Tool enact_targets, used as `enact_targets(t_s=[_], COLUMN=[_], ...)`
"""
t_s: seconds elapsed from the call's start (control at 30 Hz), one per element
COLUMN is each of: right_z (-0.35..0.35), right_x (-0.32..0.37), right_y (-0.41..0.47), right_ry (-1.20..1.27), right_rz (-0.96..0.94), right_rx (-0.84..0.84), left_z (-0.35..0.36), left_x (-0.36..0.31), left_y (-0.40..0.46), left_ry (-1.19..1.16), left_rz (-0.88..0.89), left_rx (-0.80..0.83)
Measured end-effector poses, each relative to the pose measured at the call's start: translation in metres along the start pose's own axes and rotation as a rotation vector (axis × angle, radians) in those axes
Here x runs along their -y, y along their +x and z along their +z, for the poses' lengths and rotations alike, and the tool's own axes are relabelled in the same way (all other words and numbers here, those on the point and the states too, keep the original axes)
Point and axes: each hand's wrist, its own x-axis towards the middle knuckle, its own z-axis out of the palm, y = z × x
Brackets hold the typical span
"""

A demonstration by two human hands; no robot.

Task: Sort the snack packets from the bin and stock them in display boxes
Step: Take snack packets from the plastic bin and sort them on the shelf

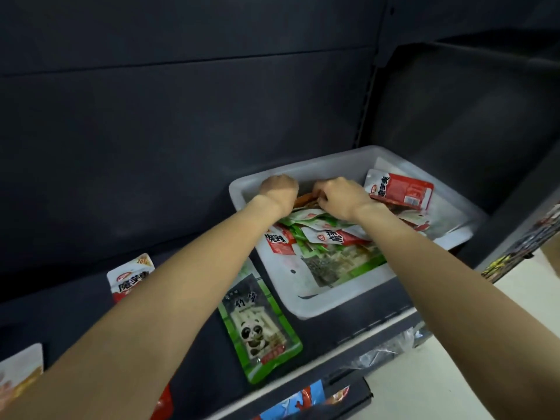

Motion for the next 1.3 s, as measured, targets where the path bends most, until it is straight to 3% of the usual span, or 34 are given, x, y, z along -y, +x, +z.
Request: enact_targets(t_s=[0.1,0.17,0.23,0.33,0.43,0.5,0.63,0.77,0.9,1.03,1.3], right_z=[-0.002,-0.009,-0.018,-0.032,-0.040,-0.042,-0.034,-0.004,0.027,0.048,0.062], right_x=[-0.001,0.000,0.007,0.035,0.081,0.112,0.170,0.221,0.260,0.287,0.348], right_y=[-0.006,-0.015,-0.028,-0.050,-0.072,-0.086,-0.119,-0.144,-0.155,-0.165,-0.183], right_ry=[0.027,0.103,0.243,0.621,0.950,0.959,0.935,0.935,0.898,0.901,1.054], right_rz=[-0.021,-0.022,-0.010,0.063,0.061,0.012,-0.054,-0.100,-0.074,-0.029,0.017], right_rx=[0.042,0.009,-0.127,-0.279,-0.309,-0.355,-0.284,-0.095,0.073,0.103,0.256], left_z=[-0.004,-0.013,-0.022,-0.030,-0.036,-0.037,-0.025,0.000,0.022,0.038,0.049], left_x=[-0.004,0.006,0.023,0.042,0.048,0.052,0.074,0.105,0.124,0.137,0.147], left_y=[-0.008,-0.022,-0.042,-0.078,-0.123,-0.156,-0.223,-0.285,-0.324,-0.348,-0.396], left_ry=[0.109,-0.005,-0.261,-0.791,-1.372,-1.513,-1.455,-1.164,-1.066,-0.990,-0.648], left_rz=[-0.009,-0.047,-0.072,-0.097,-0.148,-0.159,-0.311,-0.463,-0.487,-0.502,-0.524], left_rx=[-0.089,-0.216,-0.340,-0.402,-0.302,-0.258,-0.287,-0.266,-0.175,-0.113,-0.207])
